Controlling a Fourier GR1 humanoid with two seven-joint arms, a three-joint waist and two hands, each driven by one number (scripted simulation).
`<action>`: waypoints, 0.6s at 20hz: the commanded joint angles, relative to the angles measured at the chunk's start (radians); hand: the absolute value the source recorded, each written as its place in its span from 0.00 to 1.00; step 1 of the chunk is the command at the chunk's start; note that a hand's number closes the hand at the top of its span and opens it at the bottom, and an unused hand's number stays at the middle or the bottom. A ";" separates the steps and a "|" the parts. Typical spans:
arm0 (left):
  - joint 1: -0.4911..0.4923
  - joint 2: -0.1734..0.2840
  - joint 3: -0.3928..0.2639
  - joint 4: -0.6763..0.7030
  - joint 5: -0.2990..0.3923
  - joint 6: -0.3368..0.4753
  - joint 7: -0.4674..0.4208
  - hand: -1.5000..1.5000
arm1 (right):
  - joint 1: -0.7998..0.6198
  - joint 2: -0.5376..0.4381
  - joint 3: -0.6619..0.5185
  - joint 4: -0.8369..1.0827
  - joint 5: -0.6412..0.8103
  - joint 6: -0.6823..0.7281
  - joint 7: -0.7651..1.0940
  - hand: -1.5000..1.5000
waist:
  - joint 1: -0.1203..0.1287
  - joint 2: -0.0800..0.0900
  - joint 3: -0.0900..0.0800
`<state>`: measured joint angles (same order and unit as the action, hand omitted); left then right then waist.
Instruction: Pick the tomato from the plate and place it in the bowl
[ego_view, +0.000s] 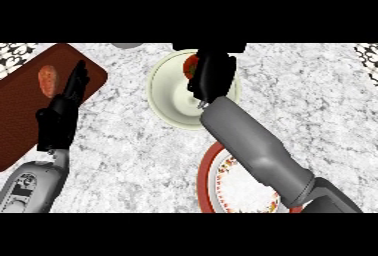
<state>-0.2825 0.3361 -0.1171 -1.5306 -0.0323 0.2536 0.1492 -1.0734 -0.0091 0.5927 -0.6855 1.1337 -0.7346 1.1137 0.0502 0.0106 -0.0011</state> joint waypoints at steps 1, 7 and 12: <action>0.031 -0.006 -0.007 -0.039 -0.015 0.008 -0.001 0.50 | -0.014 0.009 -0.073 0.160 -0.001 -0.101 0.067 1.00 | 0.004 0.003 0.001; 0.026 -0.019 -0.024 -0.039 -0.028 0.004 0.010 0.50 | 0.062 0.009 -0.214 0.161 -0.238 -0.203 -0.144 0.00 | 0.015 0.013 0.003; 0.021 -0.014 -0.009 -0.057 -0.019 -0.008 0.018 0.50 | 0.074 0.009 -0.285 0.149 -0.394 -0.265 -0.413 0.00 | 0.022 0.017 0.004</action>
<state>-0.2752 0.3247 -0.1205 -1.5642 -0.0441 0.2450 0.1574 -1.0110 -0.0023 0.3738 -0.5409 0.8501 -0.9359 0.8566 0.0662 0.0246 0.0021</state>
